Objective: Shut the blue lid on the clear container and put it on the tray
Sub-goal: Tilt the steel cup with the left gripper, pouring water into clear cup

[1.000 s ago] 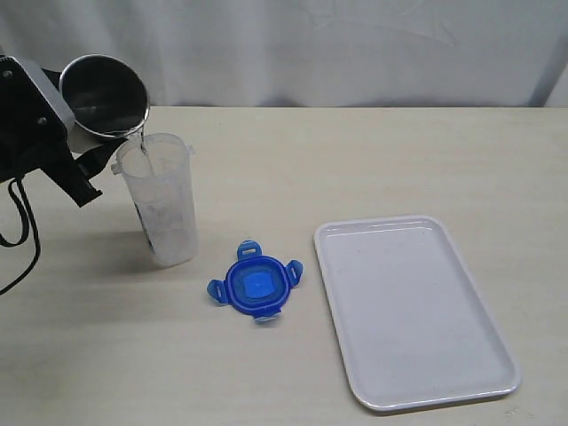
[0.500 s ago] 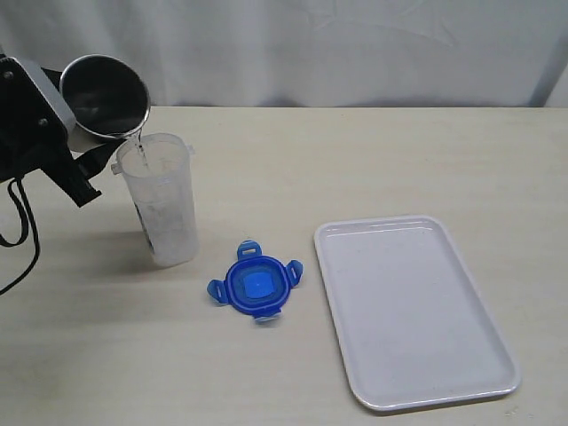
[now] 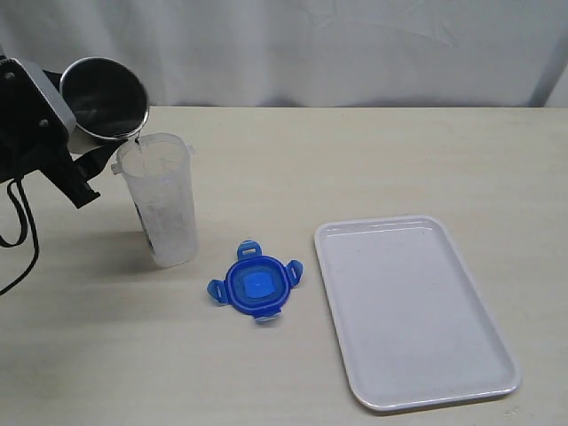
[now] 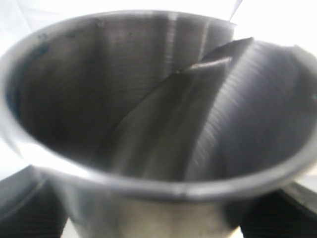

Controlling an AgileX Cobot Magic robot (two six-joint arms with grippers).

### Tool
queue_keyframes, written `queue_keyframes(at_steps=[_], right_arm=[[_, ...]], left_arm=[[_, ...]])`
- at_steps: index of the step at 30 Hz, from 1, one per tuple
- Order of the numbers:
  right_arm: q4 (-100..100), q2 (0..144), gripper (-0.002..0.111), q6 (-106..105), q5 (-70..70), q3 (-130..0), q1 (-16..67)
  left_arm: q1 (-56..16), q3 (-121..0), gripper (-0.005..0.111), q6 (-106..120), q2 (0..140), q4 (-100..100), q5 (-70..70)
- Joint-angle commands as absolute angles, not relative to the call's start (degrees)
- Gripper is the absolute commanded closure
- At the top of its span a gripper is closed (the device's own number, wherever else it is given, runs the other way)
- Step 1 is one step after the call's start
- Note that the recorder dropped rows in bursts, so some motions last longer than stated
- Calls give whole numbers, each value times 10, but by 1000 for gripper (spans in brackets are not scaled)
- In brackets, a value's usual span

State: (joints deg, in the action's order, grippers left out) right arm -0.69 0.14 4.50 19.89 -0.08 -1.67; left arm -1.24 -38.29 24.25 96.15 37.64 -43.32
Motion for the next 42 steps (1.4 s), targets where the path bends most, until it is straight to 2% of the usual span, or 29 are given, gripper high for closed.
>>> queue_keyframes(at_steps=[1, 14, 30, 42], right_arm=[[-7, 0, 104, 46, 195, 0, -19], [-7, 0, 104, 46, 195, 0, -19], [-7, 0, 104, 46, 195, 0, -19], [-7, 0, 104, 46, 195, 0, -19]], left_arm=[[-14, -391, 107, 234, 950, 363, -458], [-14, -391, 107, 134, 950, 377, -456], [-14, -391, 107, 289, 950, 369, -478], [-14, -391, 107, 293, 950, 368, -483]])
